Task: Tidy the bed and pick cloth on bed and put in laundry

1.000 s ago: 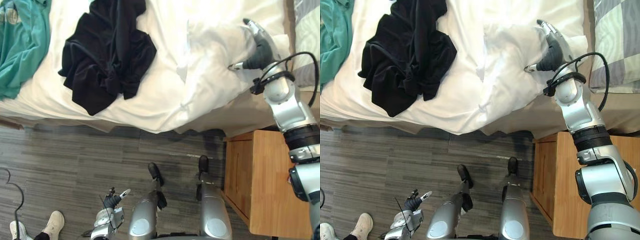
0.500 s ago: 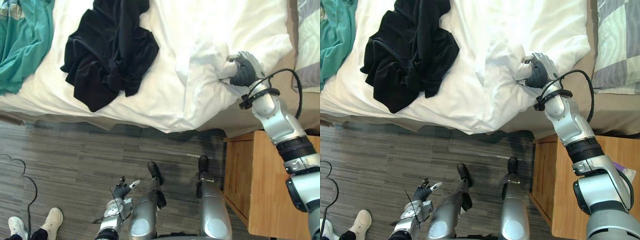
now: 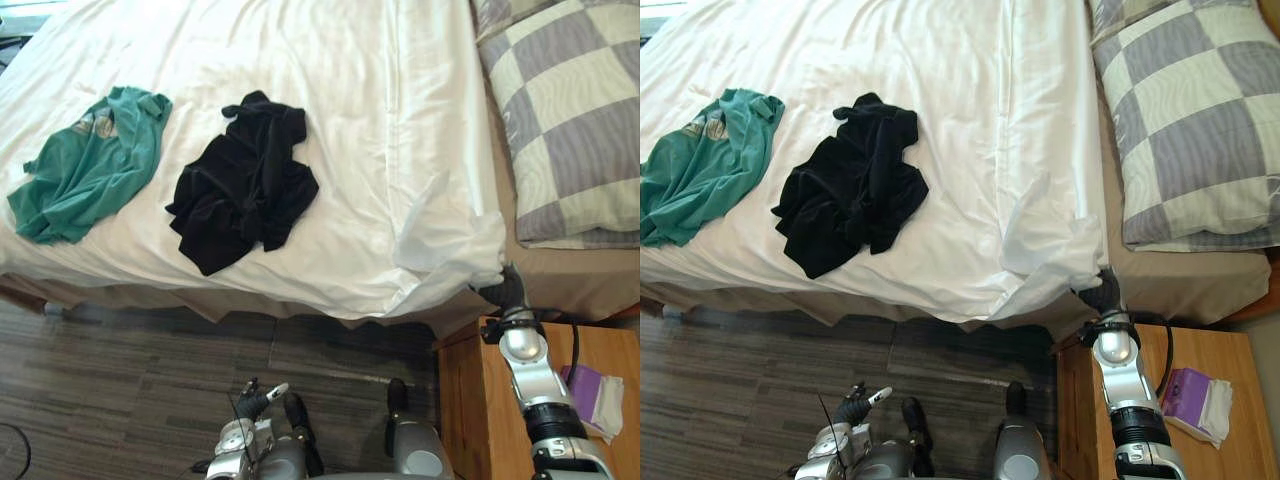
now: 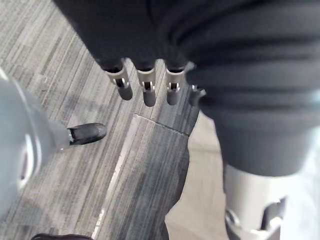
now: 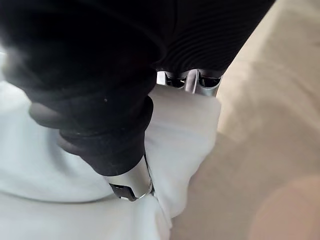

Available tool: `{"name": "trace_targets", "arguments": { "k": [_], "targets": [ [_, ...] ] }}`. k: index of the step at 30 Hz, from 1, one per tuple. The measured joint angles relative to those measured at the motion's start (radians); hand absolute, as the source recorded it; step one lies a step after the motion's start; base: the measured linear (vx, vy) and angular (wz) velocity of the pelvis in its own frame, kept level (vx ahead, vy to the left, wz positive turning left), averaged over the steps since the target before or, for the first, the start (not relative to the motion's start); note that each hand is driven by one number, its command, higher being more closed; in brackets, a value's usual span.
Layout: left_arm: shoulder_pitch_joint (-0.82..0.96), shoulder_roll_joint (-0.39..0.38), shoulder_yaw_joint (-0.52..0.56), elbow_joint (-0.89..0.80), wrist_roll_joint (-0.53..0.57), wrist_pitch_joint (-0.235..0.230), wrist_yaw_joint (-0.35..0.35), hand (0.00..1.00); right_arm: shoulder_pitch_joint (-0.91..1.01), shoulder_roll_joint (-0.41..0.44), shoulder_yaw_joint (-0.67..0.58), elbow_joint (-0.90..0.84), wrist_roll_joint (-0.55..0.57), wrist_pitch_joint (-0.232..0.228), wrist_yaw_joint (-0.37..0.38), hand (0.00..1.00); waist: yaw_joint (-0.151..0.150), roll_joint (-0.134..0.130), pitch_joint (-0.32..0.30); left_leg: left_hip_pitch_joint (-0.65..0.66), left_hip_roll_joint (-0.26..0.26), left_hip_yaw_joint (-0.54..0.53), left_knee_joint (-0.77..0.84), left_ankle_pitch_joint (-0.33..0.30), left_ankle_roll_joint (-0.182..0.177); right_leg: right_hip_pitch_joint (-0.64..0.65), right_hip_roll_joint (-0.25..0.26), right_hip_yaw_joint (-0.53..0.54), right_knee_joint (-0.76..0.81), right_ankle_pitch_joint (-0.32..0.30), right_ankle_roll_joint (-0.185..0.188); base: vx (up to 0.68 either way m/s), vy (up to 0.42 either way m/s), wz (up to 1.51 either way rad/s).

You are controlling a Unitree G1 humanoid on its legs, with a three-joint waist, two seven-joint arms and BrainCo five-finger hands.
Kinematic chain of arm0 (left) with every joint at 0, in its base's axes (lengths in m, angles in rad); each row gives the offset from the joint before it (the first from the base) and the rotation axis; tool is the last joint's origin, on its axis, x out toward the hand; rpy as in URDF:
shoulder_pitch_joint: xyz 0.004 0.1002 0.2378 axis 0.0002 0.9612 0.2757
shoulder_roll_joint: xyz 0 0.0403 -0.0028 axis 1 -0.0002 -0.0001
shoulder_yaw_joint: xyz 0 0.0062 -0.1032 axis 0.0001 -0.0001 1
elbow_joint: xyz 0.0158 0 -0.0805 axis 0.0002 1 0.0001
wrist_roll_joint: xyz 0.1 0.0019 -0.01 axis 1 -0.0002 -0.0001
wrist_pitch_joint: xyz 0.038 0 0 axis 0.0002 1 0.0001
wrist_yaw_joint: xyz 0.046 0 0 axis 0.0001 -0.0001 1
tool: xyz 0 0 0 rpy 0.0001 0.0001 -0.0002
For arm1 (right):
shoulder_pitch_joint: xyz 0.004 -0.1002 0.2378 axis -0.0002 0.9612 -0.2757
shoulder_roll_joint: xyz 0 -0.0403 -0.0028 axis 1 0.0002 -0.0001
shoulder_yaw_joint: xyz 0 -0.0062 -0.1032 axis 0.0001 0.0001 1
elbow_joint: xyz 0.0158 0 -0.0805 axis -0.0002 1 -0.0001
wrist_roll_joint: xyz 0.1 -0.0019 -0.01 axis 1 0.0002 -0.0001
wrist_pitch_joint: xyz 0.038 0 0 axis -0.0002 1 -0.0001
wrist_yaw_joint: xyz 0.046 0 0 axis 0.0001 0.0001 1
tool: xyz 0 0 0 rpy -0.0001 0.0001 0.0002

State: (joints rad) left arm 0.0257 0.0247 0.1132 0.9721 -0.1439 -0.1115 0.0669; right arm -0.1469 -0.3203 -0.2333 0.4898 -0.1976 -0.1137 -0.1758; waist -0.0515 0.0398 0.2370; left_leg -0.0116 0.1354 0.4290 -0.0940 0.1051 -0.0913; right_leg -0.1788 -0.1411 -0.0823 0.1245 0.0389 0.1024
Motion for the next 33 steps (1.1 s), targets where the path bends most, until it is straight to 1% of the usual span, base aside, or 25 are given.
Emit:
{"name": "trace_targets", "arguments": {
  "k": [5, 6, 7, 8, 9, 10, 11, 12, 13, 16, 18, 19, 21, 23, 26, 27, 28, 29, 31, 32, 33],
  "targets": [
    [0.006, 0.0, 0.016, 0.008, 0.0, 0.015, -0.001, 0.0, 0.044, 0.002, -0.133, 0.003, 0.094, 0.02, 0.004, 0.0, 0.007, 0.0, -0.011, 0.03, 0.001, 0.03, 0.0, -0.01, 0.0, 0.021, 0.0, 0.018, -0.007, 0.005, 0.001, 0.08, 0.004, -0.14],
    [0.007, 0.0, 0.02, 0.008, 0.0, 0.016, -0.001, 0.0, 0.052, 0.003, -0.176, -0.007, 0.126, 0.045, 0.003, 0.0, 0.008, -0.001, -0.011, 0.036, 0.002, 0.039, 0.0, -0.011, 0.002, 0.021, -0.001, 0.026, -0.007, 0.005, 0.001, 0.09, 0.011, -0.2],
    [0.007, -0.001, 0.025, 0.008, 0.0, 0.017, -0.002, 0.0, 0.058, 0.003, -0.205, -0.008, 0.142, 0.057, 0.003, 0.0, 0.008, -0.002, -0.012, 0.04, 0.002, 0.042, 0.0, -0.013, 0.003, 0.023, -0.001, 0.028, -0.006, 0.005, 0.001, 0.08, 0.008, -0.14],
    [0.007, -0.001, 0.035, 0.006, 0.0, 0.018, -0.002, 0.0, 0.076, 0.002, -0.276, -0.016, 0.177, 0.076, -0.006, 0.0, 0.007, -0.002, -0.012, 0.047, 0.002, 0.045, 0.0, -0.017, 0.002, 0.029, -0.001, 0.028, -0.007, 0.003, 0.002, 0.06, 0.004, -0.06],
    [0.008, -0.001, 0.039, 0.005, -0.001, 0.018, -0.002, 0.0, 0.09, 0.002, -0.31, -0.032, 0.194, 0.085, -0.013, 0.0, 0.006, -0.002, -0.012, 0.05, 0.002, 0.046, -0.004, -0.019, 0.003, 0.032, 0.0, 0.028, -0.008, 0.002, 0.003, 0.07, 0.006, -0.16],
    [0.026, 0.0, 0.053, -0.004, -0.001, 0.018, -0.002, 0.0, 0.12, -0.003, -0.388, -0.087, 0.22, 0.097, -0.042, 0.0, 0.0, -0.007, -0.016, 0.058, 0.003, 0.063, -0.007, -0.03, -0.004, 0.033, 0.002, 0.038, -0.011, 0.001, 0.003, 0.05, 0.01, -0.21],
    [0.035, 0.0, 0.055, -0.004, -0.001, 0.018, -0.002, 0.0, 0.127, -0.005, -0.413, -0.114, 0.23, 0.098, -0.05, 0.0, -0.003, -0.008, -0.019, 0.06, 0.003, 0.069, -0.007, -0.034, -0.005, 0.033, 0.003, 0.043, -0.014, 0.001, 0.003, 0.05, 0.015, -0.31],
    [0.052, -0.001, 0.055, -0.003, -0.001, 0.019, -0.002, 0.0, 0.141, -0.013, -0.454, -0.174, 0.236, 0.098, -0.072, 0.0, -0.019, -0.011, -0.03, 0.059, 0.003, 0.08, -0.008, -0.039, -0.005, 0.034, 0.004, 0.052, -0.022, 0.001, 0.004, 0.03, 0.017, -0.27],
    [0.066, -0.003, 0.055, -0.003, -0.001, 0.019, -0.003, 0.0, 0.154, -0.022, -0.487, -0.231, 0.236, 0.097, -0.093, 0.0, -0.027, -0.015, -0.043, 0.061, 0.003, 0.09, -0.008, -0.045, -0.003, 0.033, 0.006, 0.058, -0.025, 0.001, 0.004, 0.03, 0.014, -0.24],
    [0.072, -0.005, 0.054, -0.002, -0.001, 0.019, -0.003, 0.0, 0.159, -0.047, -0.525, -0.308, 0.235, 0.092, -0.144, 0.0, -0.042, -0.028, -0.067, 0.063, 0.003, 0.092, -0.008, -0.049, -0.004, 0.035, 0.006, 0.061, -0.027, 0.002, 0.004, 0.05, 0.003, -0.05],
    [0.072, -0.007, 0.054, -0.002, -0.001, 0.019, -0.003, 0.0, 0.153, -0.049, -0.523, -0.358, 0.234, 0.088, -0.162, 0.0, -0.044, -0.035, -0.077, 0.063, 0.003, 0.091, -0.008, -0.048, -0.003, 0.036, 0.006, 0.061, -0.028, 0.002, 0.004, 0.02, -0.002, 0.01],
    [0.072, -0.011, 0.054, -0.002, -0.001, 0.019, -0.003, 0.0, 0.148, -0.049, -0.518, -0.387, 0.228, 0.084, -0.174, 1.0, -0.043, -0.036, -0.082, 0.062, 0.003, 0.089, -0.008, -0.046, -0.001, 0.038, 0.006, 0.06, -0.031, 0.003, 0.005, 0.02, -0.008, 0.03],
    [0.072, -0.013, 0.054, -0.001, -0.001, 0.019, -0.002, 0.0, 0.129, -0.049, -0.508, -0.408, 0.227, 0.077, -0.181, 1.0, -0.044, -0.034, -0.085, 0.063, 0.003, 0.087, -0.008, -0.045, 0.001, 0.044, 0.006, 0.06, -0.041, 0.008, 0.007, 0.01, -0.004, 0.02],
    [0.072, -0.013, 0.054, 0.003, -0.001, 0.02, -0.001, 0.0, 0.086, -0.048, -0.457, -0.428, 0.243, 0.061, -0.196, 1.0, -0.045, -0.032, -0.086, 0.06, 0.002, 0.078, -0.008, -0.045, 0.001, 0.048, 0.006, 0.058, -0.056, 0.017, 0.007, 0.0, -0.005, 0.03],
    [0.069, -0.013, 0.054, 0.011, -0.001, 0.02, 0.003, 0.0, 0.002, -0.031, -0.278, -0.43, 0.395, 0.0, -0.175, 1.0, -0.044, -0.026, -0.086, 0.041, 0.0, 0.045, -0.007, -0.042, 0.002, 0.044, 0.004, 0.044, -0.061, 0.022, 0.006, -0.01, -0.009, 0.14],
    [0.069, -0.013, 0.055, 0.011, -0.001, 0.02, 0.003, 0.0, -0.017, -0.028, -0.248, -0.43, 0.412, -0.006, -0.168, 1.0, -0.044, -0.024, -0.085, 0.035, -0.001, 0.04, -0.007, -0.04, 0.003, 0.04, 0.002, 0.041, -0.06, 0.023, 0.005, -0.01, -0.005, 0.18],
    [0.065, -0.013, 0.055, 0.011, -0.001, 0.02, 0.006, 0.0, -0.063, -0.018, -0.189, -0.43, 0.455, -0.022, -0.149, 1.0, -0.041, -0.019, -0.079, 0.019, -0.002, 0.034, -0.007, -0.034, 0.006, 0.026, 0.0, 0.035, -0.06, 0.028, 0.005, 0.01, -0.004, 0.15],
    [0.06, -0.013, 0.055, 0.011, -0.002, 0.02, 0.008, 0.0, -0.104, -0.009, -0.15, -0.43, 0.489, -0.034, -0.139, 1.0, -0.036, -0.016, -0.07, 0.01, -0.004, 0.03, -0.007, -0.029, 0.006, 0.014, -0.001, 0.032, -0.058, 0.032, 0.003, 0.01, -0.006, 0.18],
    [0.032, -0.015, 0.056, 0.011, -0.004, 0.02, 0.021, 0.0, -0.242, -0.003, -0.066, -0.419, 0.566, -0.043, -0.122, 1.0, -0.01, -0.001, -0.021, -0.025, -0.008, 0.011, -0.001, -0.006, 0.02, -0.016, -0.003, 0.022, -0.05, 0.044, 0.003, -0.02, -0.013, 0.19],
    [0.028, -0.017, 0.056, 0.009, -0.012, 0.018, 0.024, 0.0, -0.282, -0.004, -0.051, -0.413, 0.585, -0.046, -0.12, 1.0, -0.006, 0.004, -0.011, -0.037, -0.009, 0.006, -0.001, -0.001, 0.024, -0.028, -0.003, 0.018, -0.043, 0.044, 0.003, -0.07, -0.025, 0.24],
    [0.018, -0.02, 0.059, 0.007, -0.025, 0.015, 0.027, 0.0, -0.367, -0.004, -0.03, -0.392, 0.614, -0.06, -0.115, 1.0, 0.006, 0.015, 0.011, -0.062, -0.012, -0.006, -0.001, 0.007, 0.026, -0.054, -0.007, 0.01, -0.028, 0.043, 0.003, -0.07, -0.018, 0.25]
  ]
}}
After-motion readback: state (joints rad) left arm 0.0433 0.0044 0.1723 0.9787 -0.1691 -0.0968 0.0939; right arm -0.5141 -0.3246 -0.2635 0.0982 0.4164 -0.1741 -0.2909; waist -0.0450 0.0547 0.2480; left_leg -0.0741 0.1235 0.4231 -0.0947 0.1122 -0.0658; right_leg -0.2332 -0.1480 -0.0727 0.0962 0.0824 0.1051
